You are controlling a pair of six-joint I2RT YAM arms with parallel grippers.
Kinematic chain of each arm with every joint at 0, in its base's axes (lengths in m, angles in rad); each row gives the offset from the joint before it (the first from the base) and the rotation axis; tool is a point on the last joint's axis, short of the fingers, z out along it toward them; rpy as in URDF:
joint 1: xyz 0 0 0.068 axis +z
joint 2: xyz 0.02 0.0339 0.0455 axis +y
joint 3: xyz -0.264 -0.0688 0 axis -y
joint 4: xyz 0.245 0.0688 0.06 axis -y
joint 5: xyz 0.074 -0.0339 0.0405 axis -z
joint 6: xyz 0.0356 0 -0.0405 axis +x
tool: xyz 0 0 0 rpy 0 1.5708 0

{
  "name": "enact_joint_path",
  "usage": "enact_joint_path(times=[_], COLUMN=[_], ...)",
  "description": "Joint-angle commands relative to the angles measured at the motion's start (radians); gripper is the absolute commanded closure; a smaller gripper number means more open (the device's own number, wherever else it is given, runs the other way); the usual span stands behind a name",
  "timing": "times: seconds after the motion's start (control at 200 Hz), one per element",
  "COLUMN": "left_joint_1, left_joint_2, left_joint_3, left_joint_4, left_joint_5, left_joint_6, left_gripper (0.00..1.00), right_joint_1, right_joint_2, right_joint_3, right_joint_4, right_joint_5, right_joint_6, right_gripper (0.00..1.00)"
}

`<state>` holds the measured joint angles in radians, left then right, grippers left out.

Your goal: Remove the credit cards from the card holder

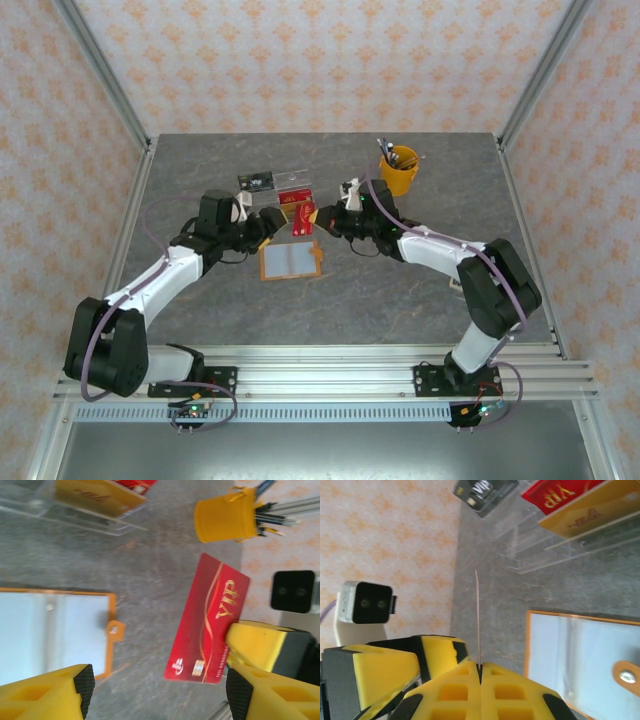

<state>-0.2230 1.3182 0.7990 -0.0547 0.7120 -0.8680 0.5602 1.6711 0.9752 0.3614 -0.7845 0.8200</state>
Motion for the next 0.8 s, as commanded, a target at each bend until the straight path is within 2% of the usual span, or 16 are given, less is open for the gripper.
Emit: enact_joint_path(times=[0.0,0.15,0.25,0.49,0.626,0.731,0.796], left_joint_1=[-0.009,-0.010,-0.009,-0.009,-0.009,-0.009,-0.009], left_joint_2=[0.040,0.105,0.104,0.103,0.078,0.058,0.050], left_joint_3=[0.065,0.080,0.104,0.105,0.113,0.120,0.124], left_joint_4=[0.121,0.278,0.278,0.334,0.313,0.281,0.258], left_joint_5=[0.094,0.187,0.208,0.228,0.231,0.221,0.214], left_joint_6=[-0.057,-0.141,-0.123,-0.138,-0.094,-0.059,-0.034], left_gripper=[0.26,0.27,0.31,0.51,0.62,0.73,0.84], right_joint_1=[-0.007,-0.011,-0.016,-0.020,-0.020,-0.020,-0.019], right_joint_2=[-0.001,0.013,0.022,0.038,0.047,0.053,0.057], right_joint_3=[-0.006,0.000,0.004,0.007,0.015,0.022,0.026], right_joint_4=[0.234,0.286,0.289,0.291,0.270,0.247,0.237], right_joint_5=[-0.068,-0.096,-0.106,-0.114,-0.122,-0.125,-0.128], right_joint_6=[0.126,0.181,0.201,0.220,0.219,0.210,0.205], right_gripper=[1.00,1.00,1.00,1.00,1.00,1.00,1.00])
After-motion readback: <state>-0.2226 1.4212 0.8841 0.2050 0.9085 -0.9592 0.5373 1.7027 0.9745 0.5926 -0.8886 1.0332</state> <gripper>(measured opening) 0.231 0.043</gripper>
